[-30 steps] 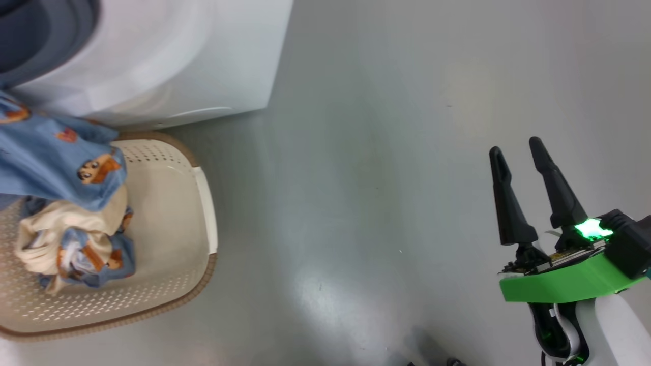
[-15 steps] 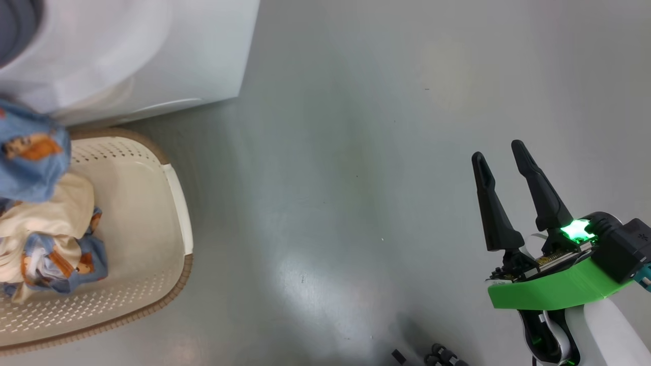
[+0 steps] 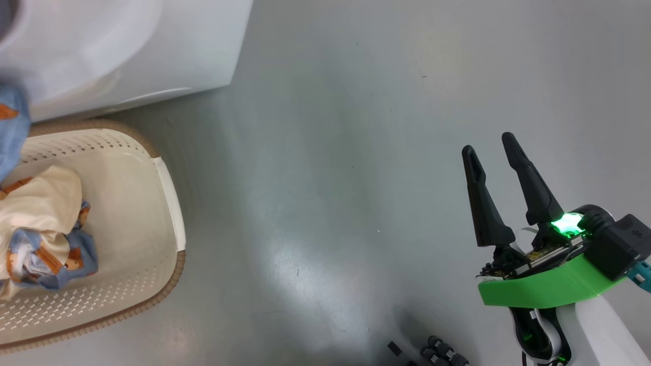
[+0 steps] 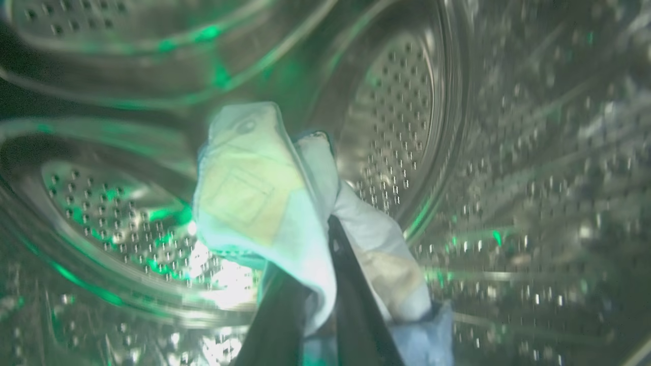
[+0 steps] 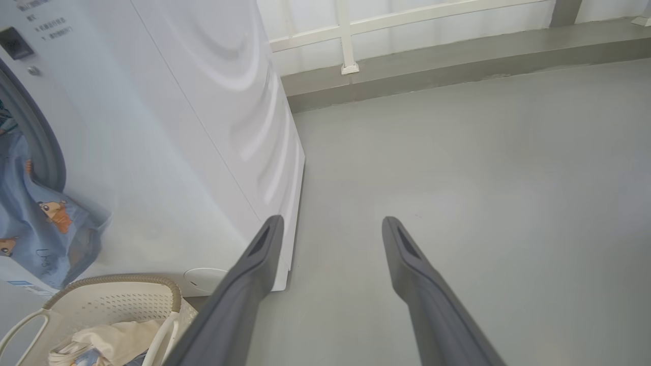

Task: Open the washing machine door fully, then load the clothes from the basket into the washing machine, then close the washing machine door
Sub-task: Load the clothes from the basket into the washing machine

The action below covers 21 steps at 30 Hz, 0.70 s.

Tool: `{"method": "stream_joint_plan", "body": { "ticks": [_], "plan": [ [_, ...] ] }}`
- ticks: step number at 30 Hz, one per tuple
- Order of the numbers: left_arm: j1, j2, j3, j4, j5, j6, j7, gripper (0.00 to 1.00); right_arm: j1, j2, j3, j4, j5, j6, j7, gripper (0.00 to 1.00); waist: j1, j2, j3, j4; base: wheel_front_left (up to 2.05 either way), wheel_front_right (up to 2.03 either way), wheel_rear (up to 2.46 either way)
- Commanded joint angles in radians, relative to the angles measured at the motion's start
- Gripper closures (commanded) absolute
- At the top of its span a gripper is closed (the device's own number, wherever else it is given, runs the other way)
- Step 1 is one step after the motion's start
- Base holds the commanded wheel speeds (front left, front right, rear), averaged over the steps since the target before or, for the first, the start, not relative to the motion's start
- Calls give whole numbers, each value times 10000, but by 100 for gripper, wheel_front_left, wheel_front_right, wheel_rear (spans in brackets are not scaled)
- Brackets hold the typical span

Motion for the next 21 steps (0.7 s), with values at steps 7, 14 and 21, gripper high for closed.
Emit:
{"method": "stream_joint_plan", "body": {
  "ticks": [7, 14, 21],
  "plan": [
    [846, 241, 173, 996, 25, -112, -52, 68, 131, -72, 308, -114, -80, 56, -80, 0, 0, 0, -206, 120, 0, 0, 0],
    [416, -46, -286, 2444, -61, -232, 261, 0, 134, -154, 354, -57, -68, 56, -80, 0, 0, 0, -416, 238, 0, 0, 0],
    [181, -142, -487, 3092, -287, -262, 169, 0, 104, -168, 370, -42, -63, 56, -80, 0, 0, 0, -543, 264, 0, 0, 0]
  ]
}}
